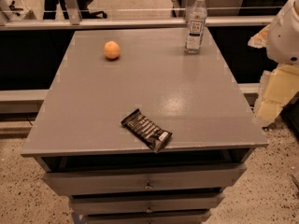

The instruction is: Move rxbar chocolate near orange

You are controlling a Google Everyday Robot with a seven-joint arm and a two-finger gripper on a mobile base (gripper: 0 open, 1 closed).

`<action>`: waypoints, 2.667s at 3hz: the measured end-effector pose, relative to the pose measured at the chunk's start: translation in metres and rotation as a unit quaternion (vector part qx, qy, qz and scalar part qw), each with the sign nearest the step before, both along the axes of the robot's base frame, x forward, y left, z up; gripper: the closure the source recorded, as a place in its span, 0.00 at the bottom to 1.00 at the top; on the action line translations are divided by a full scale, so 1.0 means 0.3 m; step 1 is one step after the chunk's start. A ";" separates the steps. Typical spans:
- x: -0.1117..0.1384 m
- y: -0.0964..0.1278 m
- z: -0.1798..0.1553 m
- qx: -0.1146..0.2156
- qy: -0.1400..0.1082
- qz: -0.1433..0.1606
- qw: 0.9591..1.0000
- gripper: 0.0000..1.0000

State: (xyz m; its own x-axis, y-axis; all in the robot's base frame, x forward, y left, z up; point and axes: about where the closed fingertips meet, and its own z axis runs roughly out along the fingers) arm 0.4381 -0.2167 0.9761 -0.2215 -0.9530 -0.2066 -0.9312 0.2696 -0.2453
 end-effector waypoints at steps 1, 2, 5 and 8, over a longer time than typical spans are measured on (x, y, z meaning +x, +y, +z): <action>0.002 0.012 -0.003 0.003 -0.001 0.000 1.000 0.00; 0.015 0.072 -0.042 0.017 0.002 0.000 1.000 0.00; 0.082 0.447 -0.249 0.118 0.045 -0.039 0.991 0.00; 0.087 0.706 -0.419 0.120 0.014 -0.113 0.986 0.00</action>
Offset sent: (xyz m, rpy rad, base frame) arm 0.0108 0.0493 -0.0366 0.0774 0.0351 0.0026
